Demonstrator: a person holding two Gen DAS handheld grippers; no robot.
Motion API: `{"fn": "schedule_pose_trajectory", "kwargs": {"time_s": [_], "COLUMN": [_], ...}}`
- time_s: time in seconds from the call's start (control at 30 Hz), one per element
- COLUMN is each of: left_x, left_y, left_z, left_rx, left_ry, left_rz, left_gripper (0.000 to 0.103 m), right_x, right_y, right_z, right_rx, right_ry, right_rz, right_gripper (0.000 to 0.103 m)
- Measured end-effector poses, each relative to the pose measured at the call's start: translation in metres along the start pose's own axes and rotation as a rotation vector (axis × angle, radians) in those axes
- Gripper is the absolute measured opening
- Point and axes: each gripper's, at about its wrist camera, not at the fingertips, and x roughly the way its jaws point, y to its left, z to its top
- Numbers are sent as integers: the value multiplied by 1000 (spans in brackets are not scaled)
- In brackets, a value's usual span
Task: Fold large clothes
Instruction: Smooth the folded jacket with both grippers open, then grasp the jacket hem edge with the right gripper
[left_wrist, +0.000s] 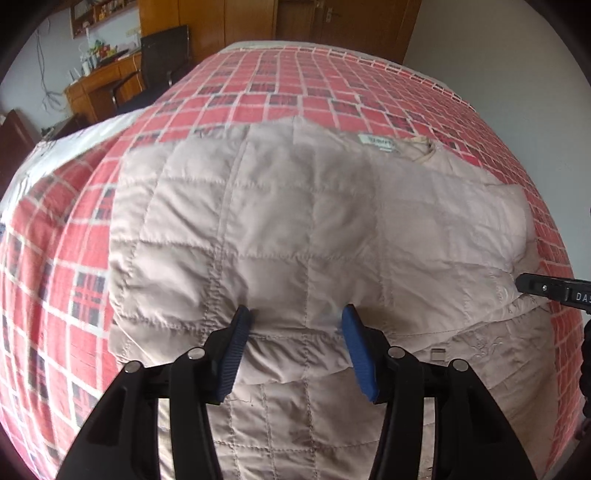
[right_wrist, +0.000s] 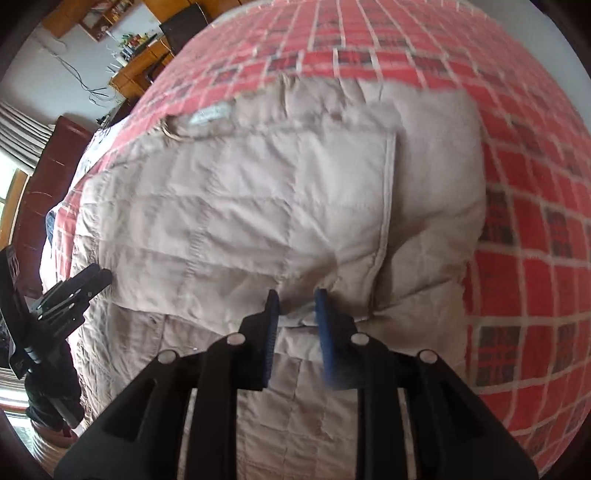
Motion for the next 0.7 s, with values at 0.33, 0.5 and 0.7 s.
{"fn": "schedule_pose_trajectory", "kwargs": {"time_s": [0.33,0.5,0.7], "left_x": [-5,-65,-113], "left_y": [2,21,62], "left_z": [0,-28,-99], "left_rx": [-24,-48,-82], "left_ry": [32,5,60], "left_rz": [-7,-50,7], "left_gripper": [53,63,71], "right_x": [-13,-80,-105], "right_y": [4,6,-10], "right_z": [-2,-49,-128], "right_rx": [-18,-110,-154], "right_ry": [-27,-129,-77], "right_rz": [28,92,33], "right_gripper": [24,44,53]}}
